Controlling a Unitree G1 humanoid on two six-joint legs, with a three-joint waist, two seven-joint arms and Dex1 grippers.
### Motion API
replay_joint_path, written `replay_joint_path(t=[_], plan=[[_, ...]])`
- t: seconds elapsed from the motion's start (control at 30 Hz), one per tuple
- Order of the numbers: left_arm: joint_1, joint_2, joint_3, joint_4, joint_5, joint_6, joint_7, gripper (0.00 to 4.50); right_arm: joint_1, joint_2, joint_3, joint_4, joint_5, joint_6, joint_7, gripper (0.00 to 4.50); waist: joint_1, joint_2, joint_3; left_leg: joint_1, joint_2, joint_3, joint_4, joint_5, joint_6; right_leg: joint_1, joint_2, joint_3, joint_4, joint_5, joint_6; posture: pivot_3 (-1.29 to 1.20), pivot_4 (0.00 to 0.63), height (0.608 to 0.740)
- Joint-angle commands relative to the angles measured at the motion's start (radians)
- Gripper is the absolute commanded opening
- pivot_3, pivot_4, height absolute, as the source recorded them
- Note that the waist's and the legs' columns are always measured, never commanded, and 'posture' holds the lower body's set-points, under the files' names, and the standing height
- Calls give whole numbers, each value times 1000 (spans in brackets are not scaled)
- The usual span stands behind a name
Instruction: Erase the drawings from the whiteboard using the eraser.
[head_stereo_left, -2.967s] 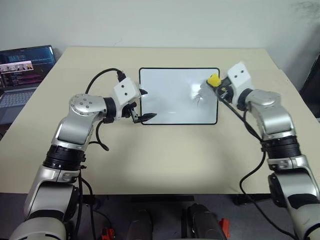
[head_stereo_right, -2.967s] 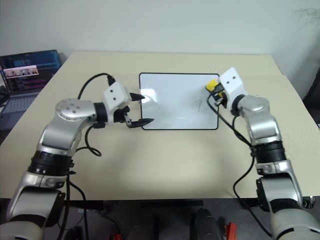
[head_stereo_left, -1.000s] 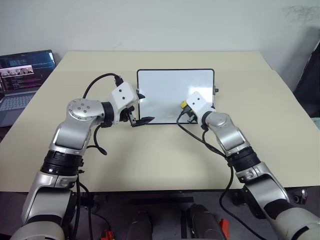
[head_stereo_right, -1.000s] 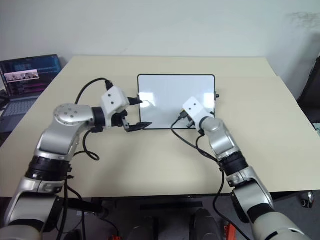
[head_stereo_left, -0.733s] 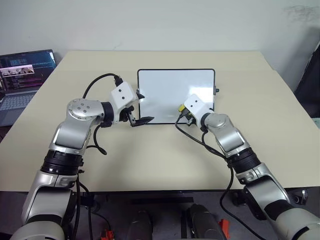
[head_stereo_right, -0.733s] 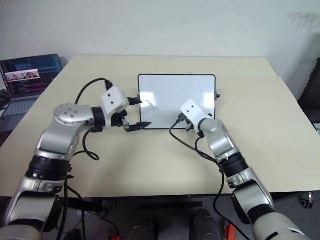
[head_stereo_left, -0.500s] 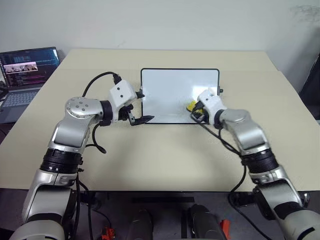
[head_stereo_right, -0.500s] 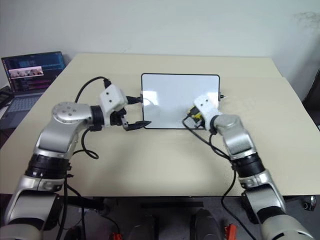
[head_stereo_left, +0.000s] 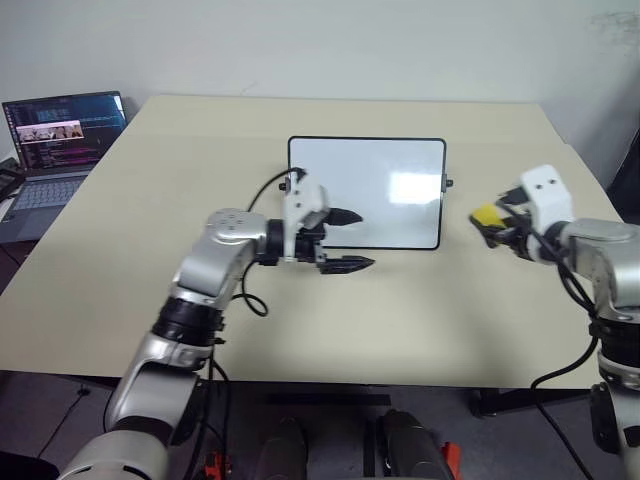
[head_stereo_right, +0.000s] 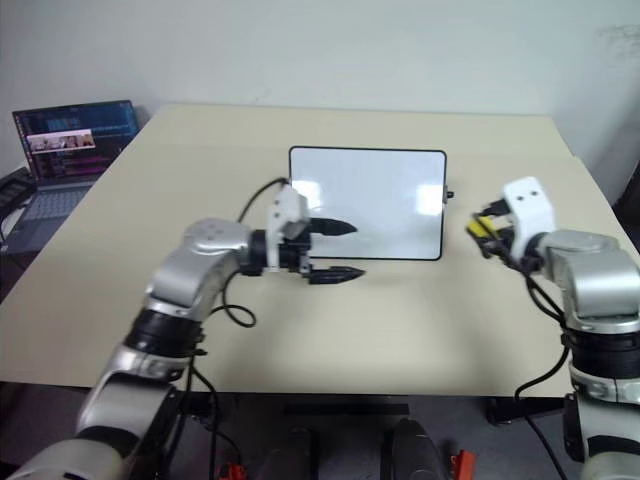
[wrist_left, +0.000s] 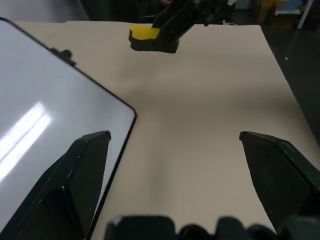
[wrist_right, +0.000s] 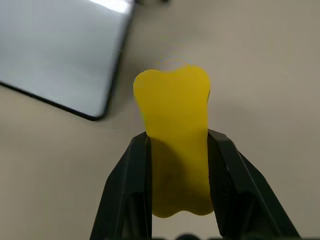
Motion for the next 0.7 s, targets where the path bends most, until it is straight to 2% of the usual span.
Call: replay_joint_path(t=[0.03, 0.33, 0.7], plan=[[-31, -46, -31, 33, 21, -45, -3, 4500, 21, -41, -71, 42, 11, -22, -23, 1122, -4, 0, 0, 0, 0, 0, 0, 0, 0, 0, 0, 0, -2, 0, 1, 0, 150, 740], [-13, -109, -76, 57, 75, -98, 20, 4500, 49, -69, -77, 194, 24, -119, -50, 1122, -13, 1, 0, -1, 0, 2, -2, 0, 0, 1, 0, 1, -5, 1, 1, 0, 150, 740], [11, -123, -76, 31, 95, -119, 52, 4500, 34, -109, 23, 338, 15, -262, -35, 1122, -11, 1, 0, 0, 0, 2, -2, 0, 0, 1, 0, 1, -5, 1, 1, 0, 150, 740]])
